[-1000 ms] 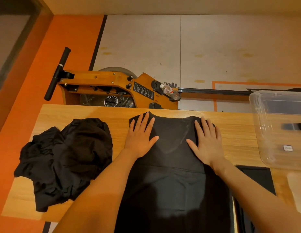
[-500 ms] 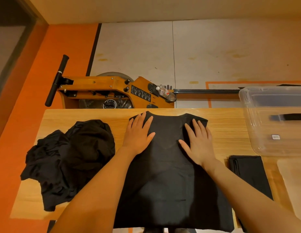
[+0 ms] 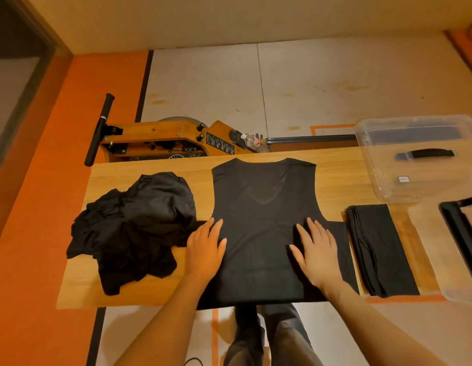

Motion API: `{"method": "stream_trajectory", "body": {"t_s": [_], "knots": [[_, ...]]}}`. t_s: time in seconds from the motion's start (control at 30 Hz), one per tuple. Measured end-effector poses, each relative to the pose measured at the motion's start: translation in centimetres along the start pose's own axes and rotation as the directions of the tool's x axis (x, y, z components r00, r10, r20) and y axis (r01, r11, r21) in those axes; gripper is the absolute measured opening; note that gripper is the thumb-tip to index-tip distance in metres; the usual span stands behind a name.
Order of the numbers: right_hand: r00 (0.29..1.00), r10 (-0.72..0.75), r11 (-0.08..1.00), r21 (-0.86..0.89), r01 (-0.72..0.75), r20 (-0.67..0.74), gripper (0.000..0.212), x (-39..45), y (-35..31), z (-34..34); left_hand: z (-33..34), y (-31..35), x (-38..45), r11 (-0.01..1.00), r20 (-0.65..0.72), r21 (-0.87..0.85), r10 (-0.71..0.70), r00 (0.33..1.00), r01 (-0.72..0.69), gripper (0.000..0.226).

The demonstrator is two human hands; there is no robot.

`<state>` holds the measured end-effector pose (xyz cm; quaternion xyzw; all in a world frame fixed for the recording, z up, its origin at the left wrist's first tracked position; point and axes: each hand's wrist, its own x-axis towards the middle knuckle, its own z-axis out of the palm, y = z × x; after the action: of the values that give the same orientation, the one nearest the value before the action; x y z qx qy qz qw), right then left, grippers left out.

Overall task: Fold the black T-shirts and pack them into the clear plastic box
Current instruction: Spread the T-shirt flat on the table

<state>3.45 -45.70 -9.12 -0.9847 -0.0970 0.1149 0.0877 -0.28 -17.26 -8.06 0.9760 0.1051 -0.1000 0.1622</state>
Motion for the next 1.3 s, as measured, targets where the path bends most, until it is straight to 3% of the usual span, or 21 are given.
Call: {"method": "stream_trajectory", "body": {"t_s": [0.27,0.53,0.67,0.83,0.97,1.07,1.3], "knots": [[0.973,0.218,0.974,0.070,-0.213,-0.074,0.051,-1.4,2.9,-0.6,-0.7,-1.3,-0.8,0.988,0.005,0.124,-0.097,0.995,0.095,0.048],[0.896,0.445,0.881,0.177,-0.438,0.000,0.048,-0.6,2.9,-1.1,-0.7,-1.9,0.5,0.968,0.017,0.211,-0.140,0.990,0.134,0.048],[0.873,0.486,0.845,0.275,-0.460,-0.034,0.039,-0.4,2.7,-1.1,-1.0,-1.9,0.8,0.978,-0.090,0.178,-0.090,0.992,0.105,0.040],[0.815,0.569,0.763,0.440,-0.474,-0.109,0.036,0.5,2.9,-1.3,-0.6,-2.3,1.5,0.964,-0.182,0.264,0.012,0.983,0.038,0.031],[0.760,0.644,0.683,0.516,-0.517,-0.092,0.039,1.2,2.9,-1.7,-0.7,-2.1,2.1,0.938,-0.107,0.335,-0.051,0.993,0.084,0.015],[0.723,0.684,0.650,0.528,-0.547,-0.092,0.036,1.6,2.9,-2.0,-0.8,-1.9,2.4,0.922,-0.054,0.375,-0.085,0.995,0.099,0.017],[0.714,0.690,0.670,0.475,-0.571,-0.115,0.035,2.8,2.9,-2.4,-1.4,-2.0,3.1,0.935,-0.088,0.284,-0.192,0.977,0.210,0.011]]}}
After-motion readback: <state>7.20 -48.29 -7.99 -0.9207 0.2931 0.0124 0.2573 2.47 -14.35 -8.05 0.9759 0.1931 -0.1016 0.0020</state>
